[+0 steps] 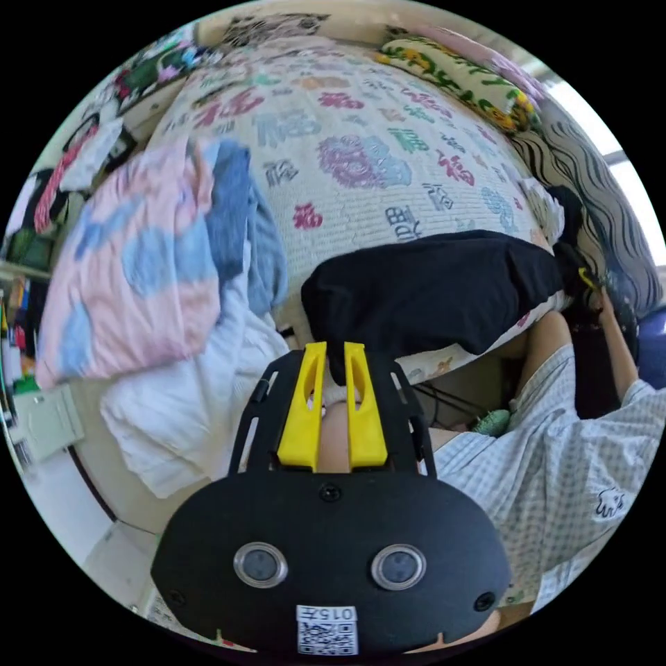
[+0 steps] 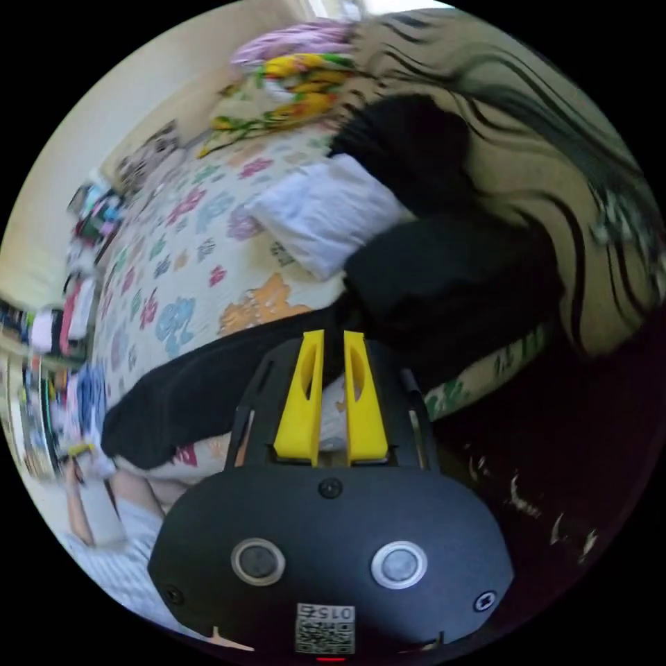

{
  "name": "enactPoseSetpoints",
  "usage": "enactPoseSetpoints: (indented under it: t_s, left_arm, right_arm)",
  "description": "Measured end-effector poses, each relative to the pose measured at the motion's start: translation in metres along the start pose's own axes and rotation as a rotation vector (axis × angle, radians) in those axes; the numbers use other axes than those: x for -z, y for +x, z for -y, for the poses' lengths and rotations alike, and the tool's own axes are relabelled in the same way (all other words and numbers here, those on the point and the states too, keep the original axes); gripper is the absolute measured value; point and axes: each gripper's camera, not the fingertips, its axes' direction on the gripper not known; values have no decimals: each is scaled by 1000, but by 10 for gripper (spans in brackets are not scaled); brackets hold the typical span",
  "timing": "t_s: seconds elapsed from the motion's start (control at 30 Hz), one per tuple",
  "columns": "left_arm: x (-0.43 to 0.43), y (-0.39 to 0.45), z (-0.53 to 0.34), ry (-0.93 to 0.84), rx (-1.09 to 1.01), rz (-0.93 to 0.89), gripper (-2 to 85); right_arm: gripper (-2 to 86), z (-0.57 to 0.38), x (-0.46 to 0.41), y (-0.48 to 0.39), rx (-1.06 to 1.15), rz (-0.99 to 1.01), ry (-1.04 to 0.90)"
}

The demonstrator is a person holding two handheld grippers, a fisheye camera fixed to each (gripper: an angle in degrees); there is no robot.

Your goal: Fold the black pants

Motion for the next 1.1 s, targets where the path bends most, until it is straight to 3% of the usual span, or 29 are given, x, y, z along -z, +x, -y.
enactPoseSetpoints:
  t_s: [0.17, 0.23, 0.33, 0.47, 0.5, 0.73, 0.9, 0.97, 1.1]
  left_arm:
    - [6, 38, 56, 31, -219, 13, 84]
    - [-19, 54, 85, -47, -292, 23, 84]
    - [-57, 66, 107, -180, -340, 41, 84]
    - [-77, 76, 111, -235, -366, 92, 30]
    - [-75, 78, 109, -214, -372, 97, 10]
    - [-19, 81, 66, 14, -353, 29, -4]
    - [14, 91, 8, 90, -327, -74, -4]
    - [10, 93, -13, 53, -302, -154, -4]
    - [-33, 99, -48, -202, -223, -217, -2]
  right_arm:
    - [89, 38, -20, -98, 477, -1, -182]
    - [95, 46, -53, -139, 643, -38, -337]
    - [98, 49, -95, -164, 723, -77, -553]
    - [50, 46, -112, -174, 753, -148, -634]
    - [11, 46, -107, -177, 758, -144, -622]
    - [-7, 25, -12, -172, 709, -28, -385]
    - [-3, -28, 46, -159, 637, 25, -369]
    - [5, -52, 48, -155, 603, 39, -441]
    - [50, -94, 33, -146, 507, 42, -608]
